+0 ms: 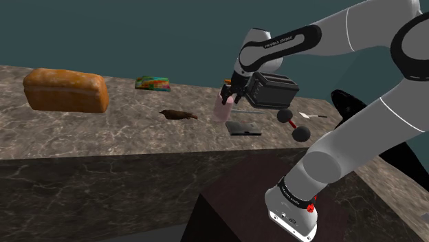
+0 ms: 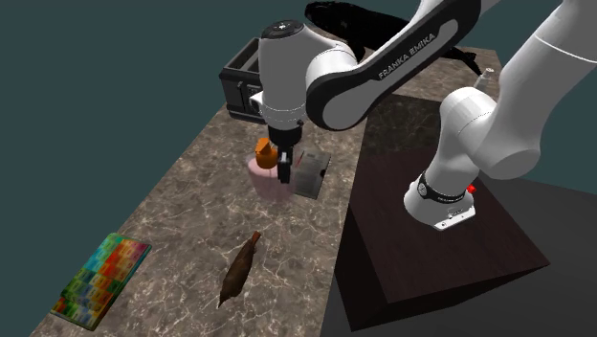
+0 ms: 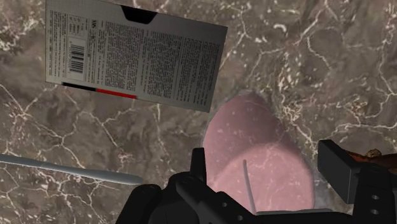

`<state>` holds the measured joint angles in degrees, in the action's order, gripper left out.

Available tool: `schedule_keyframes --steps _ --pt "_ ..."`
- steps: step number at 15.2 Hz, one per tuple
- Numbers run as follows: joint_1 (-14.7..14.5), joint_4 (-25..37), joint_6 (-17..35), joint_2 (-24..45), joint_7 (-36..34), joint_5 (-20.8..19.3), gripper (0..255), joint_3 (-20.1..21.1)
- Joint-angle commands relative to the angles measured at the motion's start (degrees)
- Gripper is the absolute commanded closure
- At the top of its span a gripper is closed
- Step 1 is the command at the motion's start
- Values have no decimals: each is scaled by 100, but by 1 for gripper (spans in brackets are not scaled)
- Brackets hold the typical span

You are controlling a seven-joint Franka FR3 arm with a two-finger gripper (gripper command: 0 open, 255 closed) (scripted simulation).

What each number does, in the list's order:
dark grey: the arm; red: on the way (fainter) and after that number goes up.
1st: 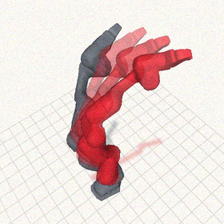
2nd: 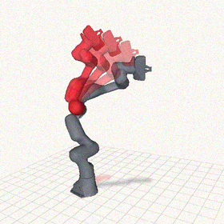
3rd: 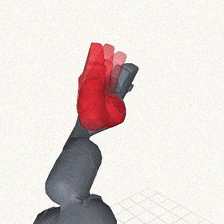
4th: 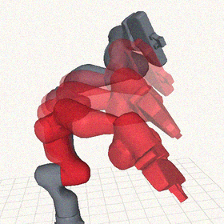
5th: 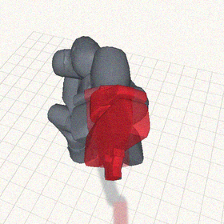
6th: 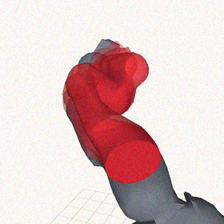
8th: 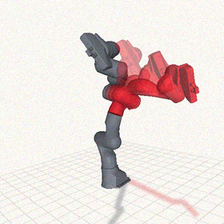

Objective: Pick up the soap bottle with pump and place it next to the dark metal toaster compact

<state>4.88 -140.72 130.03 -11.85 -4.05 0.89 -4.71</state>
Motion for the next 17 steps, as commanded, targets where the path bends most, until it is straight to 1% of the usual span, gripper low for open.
schedule_keyframes --steps 1,17 --pt "7 60 -170 -110 -5 -14 255 -1" --pt "15 869 -1478 -611 -67 -58 255 28"
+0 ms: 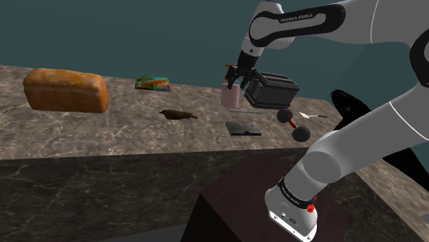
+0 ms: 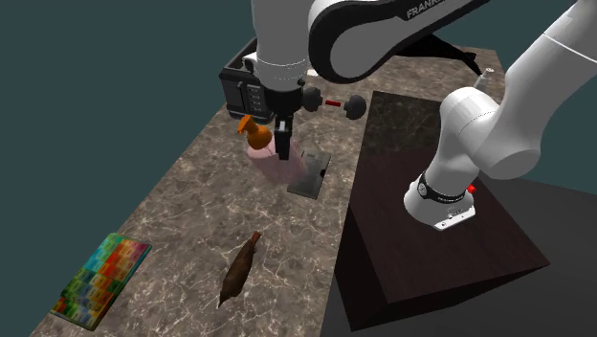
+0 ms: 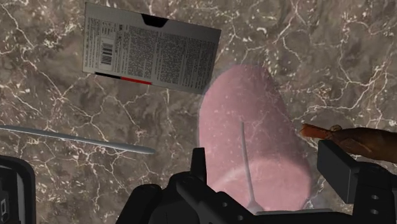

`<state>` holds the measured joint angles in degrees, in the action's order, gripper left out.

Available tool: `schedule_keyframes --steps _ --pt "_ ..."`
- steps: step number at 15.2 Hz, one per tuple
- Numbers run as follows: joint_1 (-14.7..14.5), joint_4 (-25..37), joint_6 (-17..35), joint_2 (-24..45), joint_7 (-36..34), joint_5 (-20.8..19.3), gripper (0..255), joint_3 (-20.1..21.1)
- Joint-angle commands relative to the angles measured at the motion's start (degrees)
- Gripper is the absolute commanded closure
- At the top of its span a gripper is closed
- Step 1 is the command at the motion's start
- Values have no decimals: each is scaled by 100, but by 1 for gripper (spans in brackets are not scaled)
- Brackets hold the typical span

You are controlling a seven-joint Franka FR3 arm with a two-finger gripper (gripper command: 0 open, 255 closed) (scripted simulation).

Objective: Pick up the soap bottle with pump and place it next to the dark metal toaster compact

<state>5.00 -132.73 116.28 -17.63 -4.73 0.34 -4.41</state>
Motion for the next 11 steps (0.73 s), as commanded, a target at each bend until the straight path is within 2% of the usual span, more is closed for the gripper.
schedule_keyframes --steps 1,11 --pt "3 130 -183 -53 -2 -5 255 1" --pt "0 794 -967 -173 -25 -11 255 14"
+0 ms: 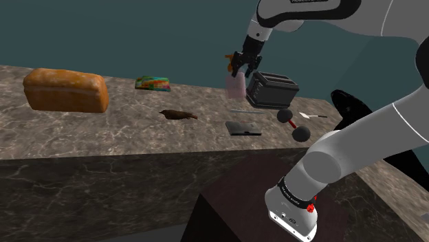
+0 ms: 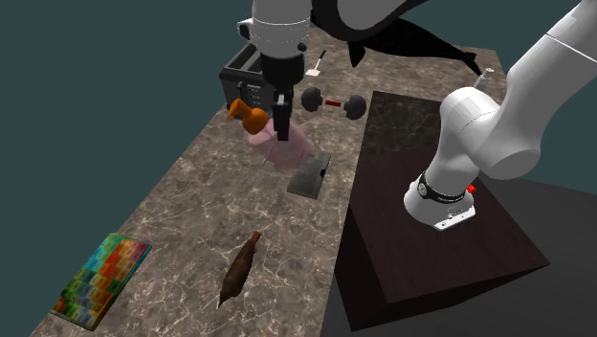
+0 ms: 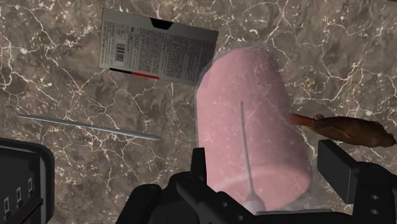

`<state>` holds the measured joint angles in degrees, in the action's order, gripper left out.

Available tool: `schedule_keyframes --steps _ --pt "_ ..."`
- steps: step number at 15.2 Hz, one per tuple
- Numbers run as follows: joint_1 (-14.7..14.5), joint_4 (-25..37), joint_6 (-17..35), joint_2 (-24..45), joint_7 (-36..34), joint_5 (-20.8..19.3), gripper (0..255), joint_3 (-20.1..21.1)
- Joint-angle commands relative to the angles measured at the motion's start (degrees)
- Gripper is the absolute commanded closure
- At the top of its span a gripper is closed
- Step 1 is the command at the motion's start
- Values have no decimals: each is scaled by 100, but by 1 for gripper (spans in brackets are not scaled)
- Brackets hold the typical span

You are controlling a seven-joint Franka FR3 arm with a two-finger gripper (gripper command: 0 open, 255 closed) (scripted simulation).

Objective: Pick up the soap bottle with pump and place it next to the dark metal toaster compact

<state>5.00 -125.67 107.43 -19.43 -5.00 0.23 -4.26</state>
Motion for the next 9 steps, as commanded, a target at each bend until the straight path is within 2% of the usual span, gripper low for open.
schedule_keyframes --steps 1,9 --pt "0 161 -159 2 -1 0 255 0" --pt "-4 784 -775 9 -13 2 255 7"
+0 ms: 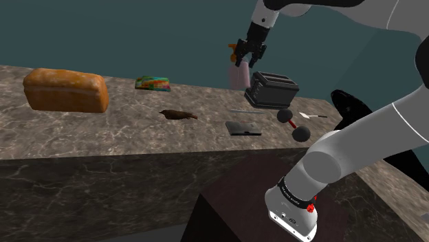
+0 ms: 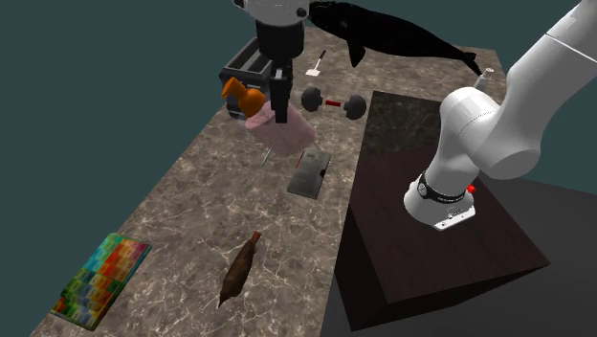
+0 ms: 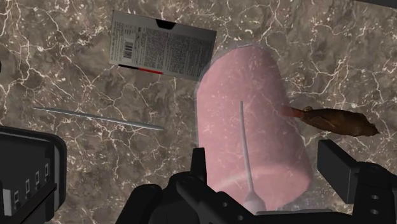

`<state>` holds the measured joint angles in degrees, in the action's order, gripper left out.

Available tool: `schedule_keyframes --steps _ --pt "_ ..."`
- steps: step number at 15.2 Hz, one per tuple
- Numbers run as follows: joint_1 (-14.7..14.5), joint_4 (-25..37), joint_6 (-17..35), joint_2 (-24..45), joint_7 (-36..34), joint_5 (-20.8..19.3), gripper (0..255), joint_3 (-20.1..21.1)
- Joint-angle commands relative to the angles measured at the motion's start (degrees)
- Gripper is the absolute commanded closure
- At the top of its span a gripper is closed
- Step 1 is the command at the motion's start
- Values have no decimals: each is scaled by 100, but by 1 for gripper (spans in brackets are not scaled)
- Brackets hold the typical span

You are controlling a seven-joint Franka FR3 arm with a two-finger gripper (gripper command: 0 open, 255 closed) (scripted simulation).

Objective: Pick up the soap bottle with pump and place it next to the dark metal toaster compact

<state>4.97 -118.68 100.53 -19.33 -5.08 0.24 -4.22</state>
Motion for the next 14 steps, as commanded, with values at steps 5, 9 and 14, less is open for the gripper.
schedule_keyframes --steps 5,9,14 --pt "-4 513 -469 43 -11 4 255 5" --pt "83 828 -559 272 250 -25 255 -173" --pt "305 1484 -598 902 905 -26 255 -598"
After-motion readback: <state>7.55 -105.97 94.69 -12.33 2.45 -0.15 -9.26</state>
